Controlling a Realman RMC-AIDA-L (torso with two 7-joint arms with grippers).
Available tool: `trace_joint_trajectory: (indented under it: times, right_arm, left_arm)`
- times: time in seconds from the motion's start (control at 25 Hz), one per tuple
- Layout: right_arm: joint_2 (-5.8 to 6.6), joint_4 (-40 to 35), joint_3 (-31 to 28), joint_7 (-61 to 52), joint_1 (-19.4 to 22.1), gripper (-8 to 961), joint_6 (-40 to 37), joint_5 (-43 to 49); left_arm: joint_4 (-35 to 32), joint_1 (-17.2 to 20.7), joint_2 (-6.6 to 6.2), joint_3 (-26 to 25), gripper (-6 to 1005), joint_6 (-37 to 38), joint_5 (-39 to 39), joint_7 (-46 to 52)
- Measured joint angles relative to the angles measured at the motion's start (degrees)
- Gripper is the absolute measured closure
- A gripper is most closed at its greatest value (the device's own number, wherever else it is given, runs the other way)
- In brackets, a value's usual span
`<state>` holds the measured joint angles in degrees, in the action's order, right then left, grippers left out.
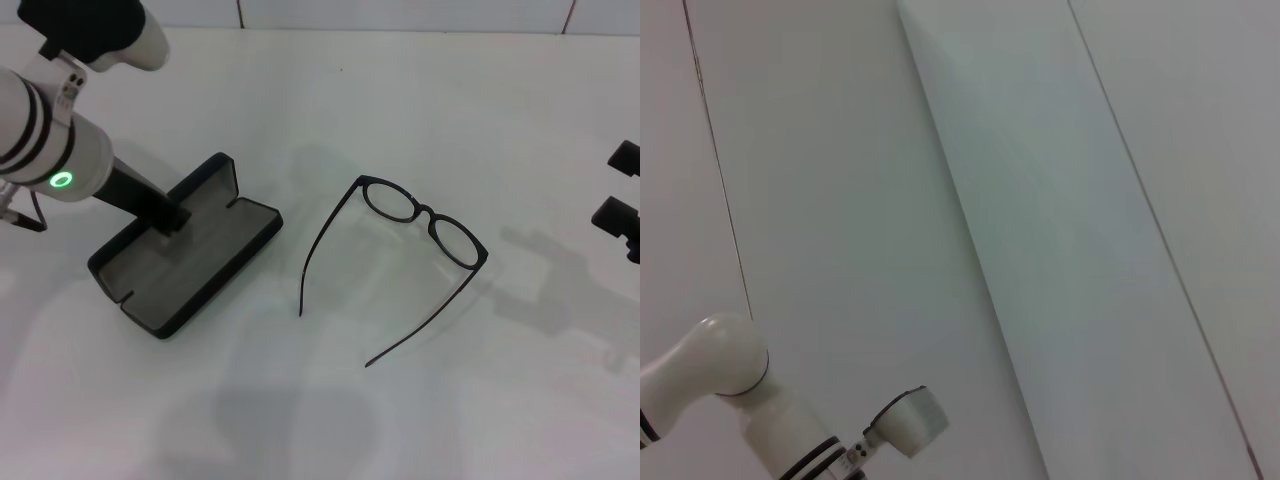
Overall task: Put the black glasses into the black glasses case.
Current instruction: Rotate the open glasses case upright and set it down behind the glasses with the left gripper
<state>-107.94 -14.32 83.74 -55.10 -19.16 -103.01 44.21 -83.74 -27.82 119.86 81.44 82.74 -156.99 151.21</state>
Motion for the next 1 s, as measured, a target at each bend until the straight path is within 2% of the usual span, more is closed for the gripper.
trace_joint_trajectory:
  times: [0.28,0.56,0.8,1.0]
  right_arm:
    - [-0.31,-0.06,0.02,0.0,0.37,100,-0.18,0.01]
    - [-0.42,-0.01,0.02,0.0,0.54,100,-0.46,0.0]
    - [-0.77,0.07,0.08,0.0,1.33,100,-0.54,-0.01]
    - [-1.23,0.17,0.15,0.45,2.3,101,-0.61,0.01]
  left_arm:
    - [-2.46,0.16,0.05,1.23,778,-1.05,-0.02,-0.5]
    - [-5.92,-0.65,-0.03,5.41,764,-7.15,-0.31,-4.8]
    - [-6.07,-2.48,-0.07,11.97,752,-16.43,-0.47,-11.38]
    - [-1.78,-3.77,-0.01,17.55,742,-27.32,-0.72,-19.85]
